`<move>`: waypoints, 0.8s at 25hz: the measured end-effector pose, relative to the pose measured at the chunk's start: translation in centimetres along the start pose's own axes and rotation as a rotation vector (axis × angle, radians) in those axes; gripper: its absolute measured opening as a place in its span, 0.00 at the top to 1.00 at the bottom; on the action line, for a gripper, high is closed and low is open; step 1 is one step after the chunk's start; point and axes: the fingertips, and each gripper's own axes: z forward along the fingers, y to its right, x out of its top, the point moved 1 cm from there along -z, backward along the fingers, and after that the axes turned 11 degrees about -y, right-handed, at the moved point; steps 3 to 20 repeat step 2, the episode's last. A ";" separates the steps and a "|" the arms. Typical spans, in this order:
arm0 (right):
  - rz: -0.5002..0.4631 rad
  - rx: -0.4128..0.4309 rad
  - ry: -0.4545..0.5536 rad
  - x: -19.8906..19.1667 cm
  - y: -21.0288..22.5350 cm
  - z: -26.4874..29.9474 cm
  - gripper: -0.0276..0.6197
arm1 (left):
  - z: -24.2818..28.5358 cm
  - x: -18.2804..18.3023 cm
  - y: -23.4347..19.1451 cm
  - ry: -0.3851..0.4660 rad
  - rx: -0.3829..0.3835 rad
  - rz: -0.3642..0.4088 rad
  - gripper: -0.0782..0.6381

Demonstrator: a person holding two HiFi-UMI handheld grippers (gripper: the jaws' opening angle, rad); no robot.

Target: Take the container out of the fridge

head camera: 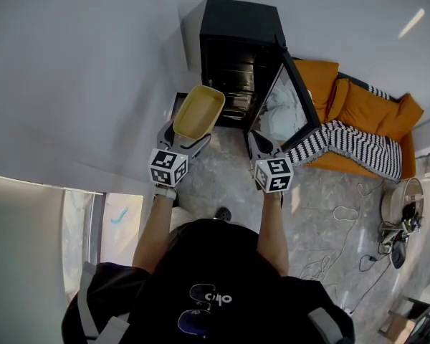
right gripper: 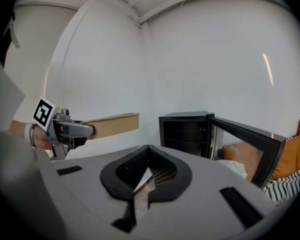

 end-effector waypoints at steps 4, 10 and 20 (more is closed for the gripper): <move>0.000 0.003 0.000 -0.2 0.0 -0.1 0.95 | 0.1 -0.2 0.1 -0.005 0.001 -0.001 0.21; 0.000 0.003 0.000 -0.2 0.0 -0.1 0.95 | 0.1 -0.2 0.1 -0.005 0.001 -0.001 0.21; 0.000 0.003 0.000 -0.2 0.0 -0.1 0.95 | 0.1 -0.2 0.1 -0.005 0.001 -0.001 0.21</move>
